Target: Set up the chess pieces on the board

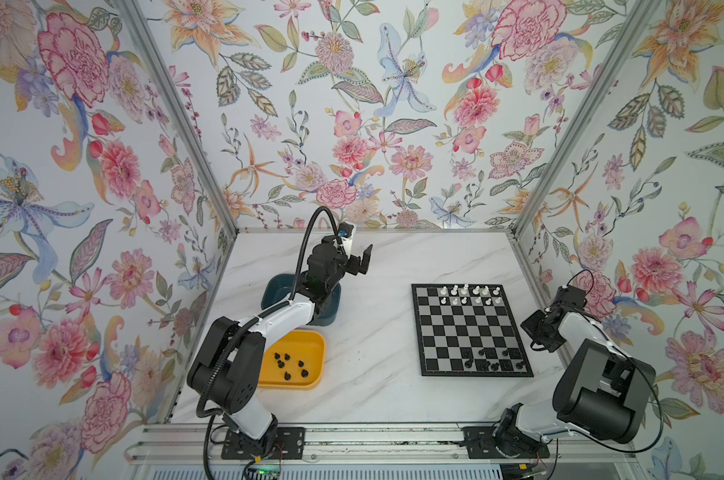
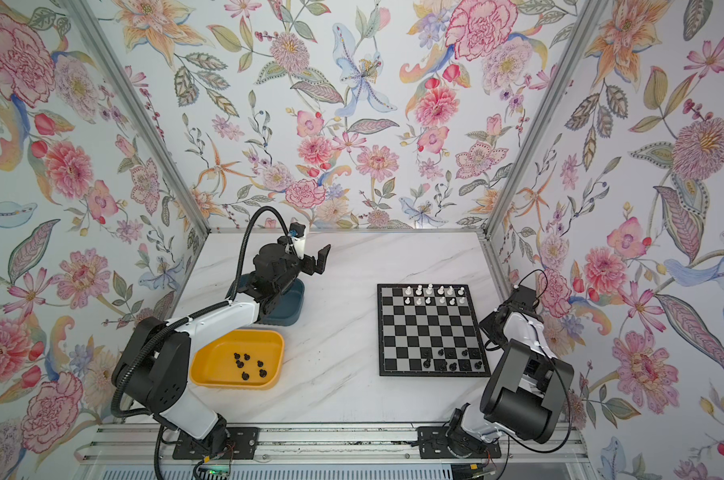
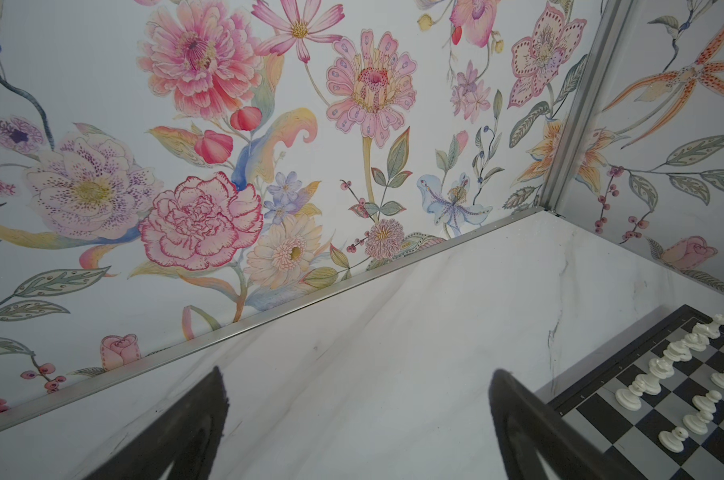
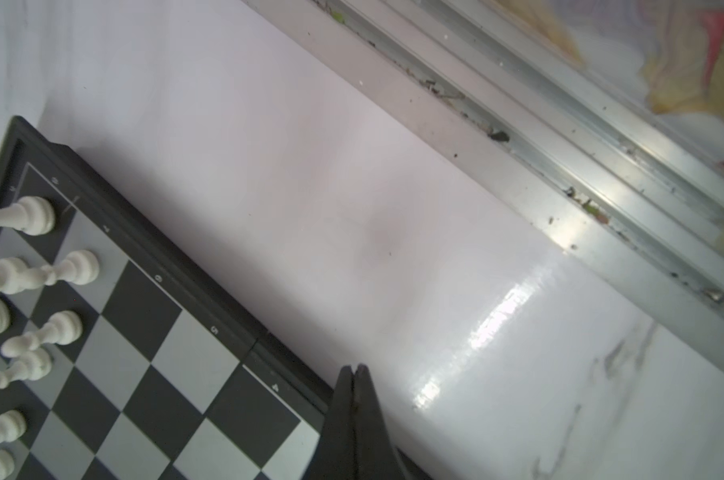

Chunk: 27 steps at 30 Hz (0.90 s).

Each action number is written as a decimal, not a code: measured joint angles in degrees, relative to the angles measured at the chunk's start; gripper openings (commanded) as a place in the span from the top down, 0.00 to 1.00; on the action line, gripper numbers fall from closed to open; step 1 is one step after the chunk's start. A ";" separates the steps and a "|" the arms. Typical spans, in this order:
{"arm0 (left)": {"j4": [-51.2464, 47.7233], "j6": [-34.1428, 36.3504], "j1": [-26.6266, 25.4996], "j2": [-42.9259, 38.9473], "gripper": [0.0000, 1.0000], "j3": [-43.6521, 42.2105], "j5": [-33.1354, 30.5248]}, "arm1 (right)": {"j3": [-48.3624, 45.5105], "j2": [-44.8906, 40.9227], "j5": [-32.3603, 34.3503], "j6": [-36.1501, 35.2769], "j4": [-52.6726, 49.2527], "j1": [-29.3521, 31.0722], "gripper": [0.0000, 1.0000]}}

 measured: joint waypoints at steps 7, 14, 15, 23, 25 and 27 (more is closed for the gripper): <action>-0.09 0.02 0.00 2.14 0.01 3.26 1.33 | -2.49 0.00 -1.22 1.40 0.98 -0.33 1.00; -0.68 0.04 -0.07 3.48 0.01 5.20 1.95 | -3.02 1.20 -2.99 2.16 3.69 -0.63 1.00; -0.94 0.04 -0.07 3.65 0.01 5.33 1.97 | -3.02 1.60 -3.28 2.27 4.07 -0.76 1.00; -2.67 0.26 -0.07 5.25 0.01 6.64 1.95 | -2.99 3.98 -3.43 3.06 6.10 -0.96 1.00; -2.99 0.26 -0.07 5.81 0.01 7.45 1.95 | -2.99 5.01 -3.78 3.19 6.32 -0.96 1.00; -3.10 0.26 -0.07 6.19 0.01 8.09 1.97 | -2.67 5.44 -4.04 3.41 6.88 -0.96 1.00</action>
